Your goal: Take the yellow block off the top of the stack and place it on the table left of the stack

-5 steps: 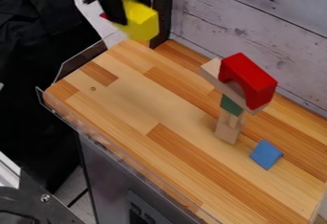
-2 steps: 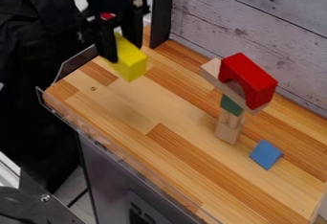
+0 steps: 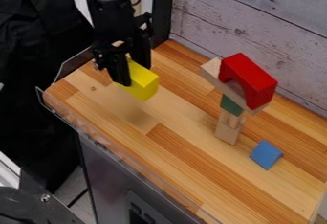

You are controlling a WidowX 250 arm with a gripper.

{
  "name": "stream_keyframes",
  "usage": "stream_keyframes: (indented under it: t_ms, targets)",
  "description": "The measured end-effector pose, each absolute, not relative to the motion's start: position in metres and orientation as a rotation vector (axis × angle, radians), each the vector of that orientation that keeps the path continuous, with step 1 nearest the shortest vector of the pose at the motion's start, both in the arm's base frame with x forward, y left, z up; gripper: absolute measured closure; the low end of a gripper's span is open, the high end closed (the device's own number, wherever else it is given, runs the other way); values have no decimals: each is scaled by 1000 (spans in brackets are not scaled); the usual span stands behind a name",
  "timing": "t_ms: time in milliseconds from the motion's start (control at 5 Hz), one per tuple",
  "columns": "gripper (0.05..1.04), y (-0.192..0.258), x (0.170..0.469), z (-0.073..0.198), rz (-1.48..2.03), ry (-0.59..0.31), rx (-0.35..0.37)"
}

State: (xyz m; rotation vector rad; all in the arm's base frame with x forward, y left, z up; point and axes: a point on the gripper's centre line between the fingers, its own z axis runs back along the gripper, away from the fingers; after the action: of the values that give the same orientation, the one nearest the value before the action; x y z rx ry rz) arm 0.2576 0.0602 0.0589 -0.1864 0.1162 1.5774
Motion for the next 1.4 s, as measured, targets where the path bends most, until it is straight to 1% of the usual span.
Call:
stream_keyframes:
  t_ms: [200,400,600,800,1000,1200,1400]
  targets:
    - [531,63,260,47,1636,105,-190]
    - [531,64,259,34,1635,143,-170]
    - [531,69,270,20,1544,196,-140]
    - [531,72,280,6,1456,257,-135]
    - [531,71,283,6,1446,253,-152]
    - [449,69,287,5,1449,235,-174]
    - [156,70,285,15,1462,219,-172]
